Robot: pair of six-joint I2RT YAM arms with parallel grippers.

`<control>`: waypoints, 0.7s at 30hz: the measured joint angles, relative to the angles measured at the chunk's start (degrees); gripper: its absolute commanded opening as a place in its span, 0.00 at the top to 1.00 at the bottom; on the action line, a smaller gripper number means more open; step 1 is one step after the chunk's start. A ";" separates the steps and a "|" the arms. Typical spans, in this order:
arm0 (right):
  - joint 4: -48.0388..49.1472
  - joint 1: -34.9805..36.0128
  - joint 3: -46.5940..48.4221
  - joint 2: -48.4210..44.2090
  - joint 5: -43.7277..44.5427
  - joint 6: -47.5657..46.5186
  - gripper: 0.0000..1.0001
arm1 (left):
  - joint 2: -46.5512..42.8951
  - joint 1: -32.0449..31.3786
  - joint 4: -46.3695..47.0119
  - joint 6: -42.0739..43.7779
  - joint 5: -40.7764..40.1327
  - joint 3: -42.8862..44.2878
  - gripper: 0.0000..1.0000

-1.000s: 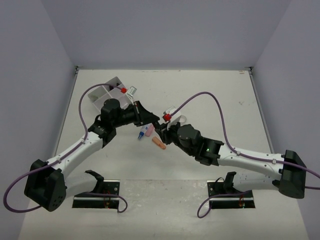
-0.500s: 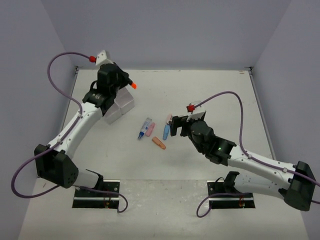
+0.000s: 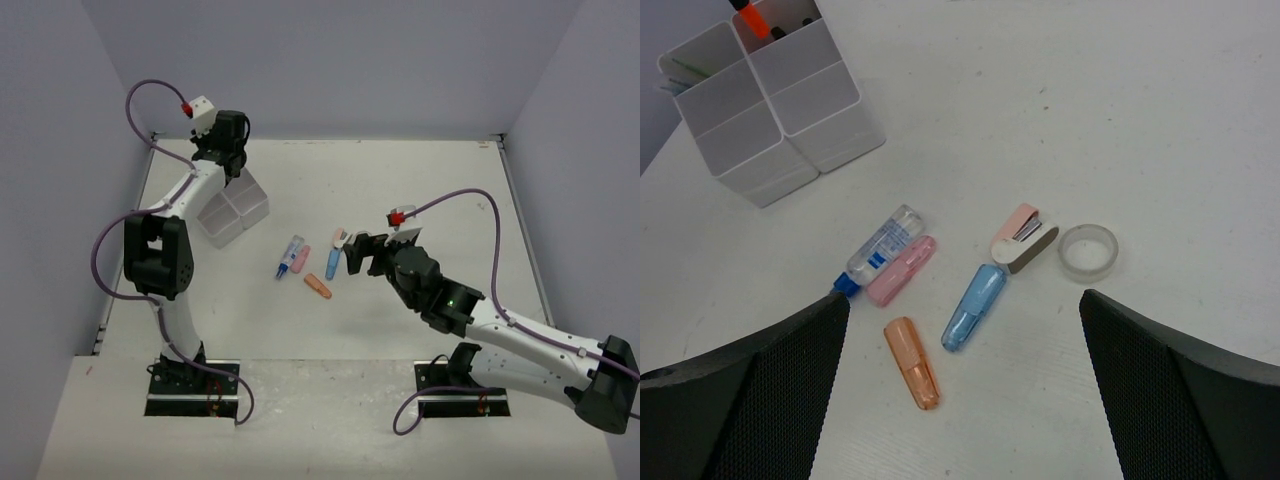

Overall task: Sort the stationery into containers
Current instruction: Place the pen in the storage box.

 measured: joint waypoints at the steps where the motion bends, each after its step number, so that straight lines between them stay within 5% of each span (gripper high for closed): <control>1: 0.00 -0.01 0.00 0.11 -0.30 0.00 0.01 | 0.30 0.00 -0.19 0.01 -0.72 0.00 1.00; 9: 0.20 0.00 0.00 0.18 -1.89 -0.02 0.01 | 0.54 0.00 0.92 -0.06 -4.47 -1.03 1.00; 12: 0.20 -0.01 0.00 0.18 -2.10 -0.02 0.01 | 0.56 0.00 1.91 -0.06 -4.77 -3.03 0.92; 17: 0.20 -0.01 0.00 0.18 -2.90 -0.02 0.01 | 0.74 -0.04 2.61 -0.41 -4.31 -4.64 0.35; 21: 0.30 -0.05 0.00 0.81 -3.57 0.01 0.01 | 0.71 -0.07 2.88 -0.56 -3.52 -4.94 0.25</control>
